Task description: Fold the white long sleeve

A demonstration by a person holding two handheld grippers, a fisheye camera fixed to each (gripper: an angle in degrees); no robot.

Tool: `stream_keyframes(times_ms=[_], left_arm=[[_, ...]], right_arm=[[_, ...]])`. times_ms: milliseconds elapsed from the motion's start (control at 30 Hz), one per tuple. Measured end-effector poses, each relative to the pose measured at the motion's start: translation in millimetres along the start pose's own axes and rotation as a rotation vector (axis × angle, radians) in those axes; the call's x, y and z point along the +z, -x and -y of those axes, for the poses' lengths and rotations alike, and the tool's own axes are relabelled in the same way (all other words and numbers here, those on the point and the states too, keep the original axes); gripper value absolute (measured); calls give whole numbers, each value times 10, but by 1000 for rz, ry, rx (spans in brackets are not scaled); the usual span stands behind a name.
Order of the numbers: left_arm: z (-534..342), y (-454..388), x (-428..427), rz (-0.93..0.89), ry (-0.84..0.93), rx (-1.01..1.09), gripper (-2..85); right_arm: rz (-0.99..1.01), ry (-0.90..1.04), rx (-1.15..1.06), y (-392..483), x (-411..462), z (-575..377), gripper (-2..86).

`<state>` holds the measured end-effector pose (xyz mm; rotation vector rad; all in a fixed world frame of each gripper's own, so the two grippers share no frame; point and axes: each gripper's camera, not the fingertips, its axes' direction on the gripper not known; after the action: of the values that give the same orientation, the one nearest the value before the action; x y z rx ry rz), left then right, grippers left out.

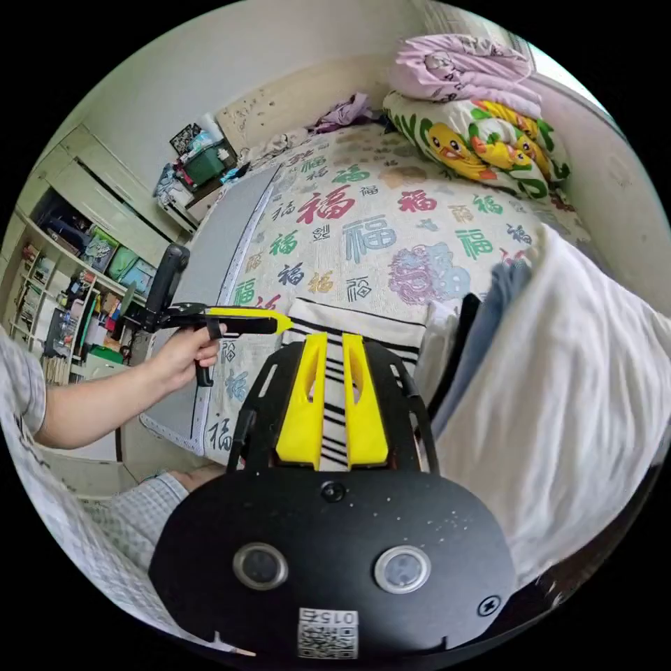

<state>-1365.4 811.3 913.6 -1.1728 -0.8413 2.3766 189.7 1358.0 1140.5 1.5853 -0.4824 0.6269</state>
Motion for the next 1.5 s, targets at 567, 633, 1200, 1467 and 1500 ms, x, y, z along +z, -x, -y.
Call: stream_keyframes(times_ms=[567,633,1200,1467,1500], left_arm=[[382,-1638,1107,-393,-246,173,50],[240,-1758,1049,-346,-282,199,42],[-471,-1923,835,-218,-325,183,51],[-284,-1717,713,-369,-265,234,108],[-277,-1718,727,-371,-248,233,111]], right_arm=[[-233,-289,304,-906,-1393,-957,125],[-200,-292,287,-955,-1446,-938,129],[-272,-6,133,-1162,-732,-656,79],[74,-364,396,-1581,-1290,-1729,14],[92,-377,413,-1606,-1306,-1802,13]])
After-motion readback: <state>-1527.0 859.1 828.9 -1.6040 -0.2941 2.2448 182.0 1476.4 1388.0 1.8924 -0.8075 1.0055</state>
